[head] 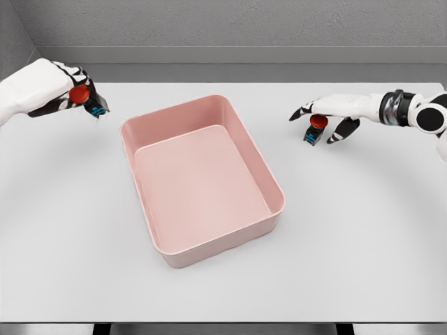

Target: Put the industrial switch in the basket with both arms

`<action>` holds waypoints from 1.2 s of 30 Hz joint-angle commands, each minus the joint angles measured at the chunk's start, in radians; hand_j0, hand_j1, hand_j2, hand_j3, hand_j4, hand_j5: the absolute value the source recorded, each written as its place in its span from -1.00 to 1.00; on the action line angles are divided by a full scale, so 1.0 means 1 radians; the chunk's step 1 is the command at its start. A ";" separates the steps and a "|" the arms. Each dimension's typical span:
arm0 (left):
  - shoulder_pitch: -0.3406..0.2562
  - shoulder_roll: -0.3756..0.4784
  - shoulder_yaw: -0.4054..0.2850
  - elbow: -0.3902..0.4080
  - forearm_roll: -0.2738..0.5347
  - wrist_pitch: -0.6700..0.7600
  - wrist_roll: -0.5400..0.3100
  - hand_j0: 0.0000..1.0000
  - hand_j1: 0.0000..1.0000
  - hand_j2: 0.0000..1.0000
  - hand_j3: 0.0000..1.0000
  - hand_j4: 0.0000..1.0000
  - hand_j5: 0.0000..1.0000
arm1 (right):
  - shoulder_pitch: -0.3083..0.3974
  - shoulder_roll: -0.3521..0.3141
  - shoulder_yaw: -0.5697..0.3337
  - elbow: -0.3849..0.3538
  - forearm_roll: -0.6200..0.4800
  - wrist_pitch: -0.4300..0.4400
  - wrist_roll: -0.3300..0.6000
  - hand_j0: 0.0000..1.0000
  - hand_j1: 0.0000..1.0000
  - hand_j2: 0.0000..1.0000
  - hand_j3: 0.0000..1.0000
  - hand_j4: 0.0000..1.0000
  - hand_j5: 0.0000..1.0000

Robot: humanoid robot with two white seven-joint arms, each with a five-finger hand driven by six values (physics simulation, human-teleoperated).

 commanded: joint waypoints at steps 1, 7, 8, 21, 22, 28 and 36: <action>-0.002 0.007 0.023 -0.049 0.014 0.000 0.001 -0.46 -0.46 -0.46 -0.46 -0.46 -0.46 | 0.000 0.000 -0.002 0.001 -0.006 0.002 0.000 0.57 0.57 0.57 0.57 0.57 0.57; 0.000 -0.006 0.037 -0.094 0.017 0.000 -0.002 -0.45 -0.45 -0.45 -0.45 -0.45 -0.45 | -0.005 0.001 -0.002 0.002 -0.006 0.002 0.000 0.41 0.41 0.41 0.41 0.41 0.41; 0.006 -0.007 0.037 -0.099 0.017 0.000 -0.002 -0.45 -0.45 -0.45 -0.45 -0.45 -0.45 | -0.003 0.001 -0.002 0.001 -0.006 0.002 -0.002 0.38 0.38 0.38 0.38 0.38 0.38; 0.054 -0.125 0.022 -0.160 0.005 0.000 -0.005 -0.44 -0.44 -0.44 -0.44 -0.44 -0.44 | -0.003 0.001 -0.002 0.014 0.023 0.002 0.000 -0.09 -0.09 -0.09 -0.09 -0.09 -0.09; 0.069 -0.153 0.023 -0.160 0.004 0.000 -0.005 -0.44 -0.44 -0.44 -0.44 -0.44 -0.44 | -0.003 0.001 -0.002 0.014 0.023 0.002 0.000 -0.10 -0.10 -0.10 -0.10 -0.10 -0.10; 0.095 -0.242 -0.009 -0.160 -0.056 0.000 -0.007 -0.41 -0.41 -0.41 -0.41 -0.41 -0.41 | -0.006 0.001 -0.007 0.011 0.023 0.002 0.000 -0.15 -0.15 -0.15 -0.15 -0.15 -0.15; 0.140 -0.257 -0.007 -0.177 -0.073 0.000 -0.005 -0.20 -0.20 -0.20 -0.20 -0.20 -0.20 | -0.029 0.001 -0.013 -0.001 0.022 0.002 0.005 -0.15 -0.15 -0.15 -0.15 -0.15 -0.15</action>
